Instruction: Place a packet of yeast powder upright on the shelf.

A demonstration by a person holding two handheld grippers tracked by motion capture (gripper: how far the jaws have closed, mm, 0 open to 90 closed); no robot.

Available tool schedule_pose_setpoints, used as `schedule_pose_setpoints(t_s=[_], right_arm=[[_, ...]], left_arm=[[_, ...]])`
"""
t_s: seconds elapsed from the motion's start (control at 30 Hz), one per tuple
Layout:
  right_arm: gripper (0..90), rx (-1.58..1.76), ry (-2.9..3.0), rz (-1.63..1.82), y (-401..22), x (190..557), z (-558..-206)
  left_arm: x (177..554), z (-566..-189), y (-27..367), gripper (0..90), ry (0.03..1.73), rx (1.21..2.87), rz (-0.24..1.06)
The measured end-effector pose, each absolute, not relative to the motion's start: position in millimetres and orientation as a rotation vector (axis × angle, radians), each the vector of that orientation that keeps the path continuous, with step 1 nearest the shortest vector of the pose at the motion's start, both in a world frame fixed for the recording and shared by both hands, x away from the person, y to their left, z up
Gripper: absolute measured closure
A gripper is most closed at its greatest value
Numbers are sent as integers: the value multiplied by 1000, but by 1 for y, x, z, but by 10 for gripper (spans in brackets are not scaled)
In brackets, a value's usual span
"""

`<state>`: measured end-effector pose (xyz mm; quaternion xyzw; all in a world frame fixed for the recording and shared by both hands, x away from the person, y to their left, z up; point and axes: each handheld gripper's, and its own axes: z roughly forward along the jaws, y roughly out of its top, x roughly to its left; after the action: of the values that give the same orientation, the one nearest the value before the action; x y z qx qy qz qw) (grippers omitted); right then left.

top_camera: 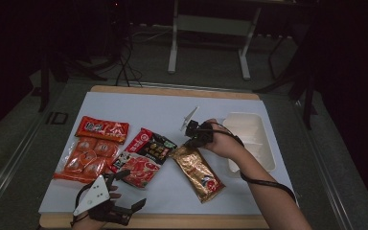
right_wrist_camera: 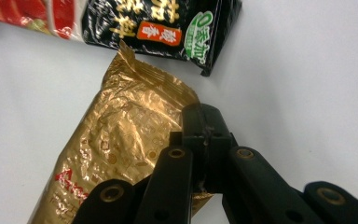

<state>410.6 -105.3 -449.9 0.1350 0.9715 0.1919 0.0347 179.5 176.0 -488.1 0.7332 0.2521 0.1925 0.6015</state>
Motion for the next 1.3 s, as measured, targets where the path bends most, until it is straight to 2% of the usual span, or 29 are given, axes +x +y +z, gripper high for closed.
schedule_pose_setpoints(t_s=[0.77, 1.3], right_arm=[[900, 338, 2879, 878, -158, 375, -393], [900, 227, 2833, 992, -179, 340, -370]], left_arm=[[182, -491, 173, 33, 595, 1714, 435], [182, -491, 172, 33, 590, 1719, 436]])
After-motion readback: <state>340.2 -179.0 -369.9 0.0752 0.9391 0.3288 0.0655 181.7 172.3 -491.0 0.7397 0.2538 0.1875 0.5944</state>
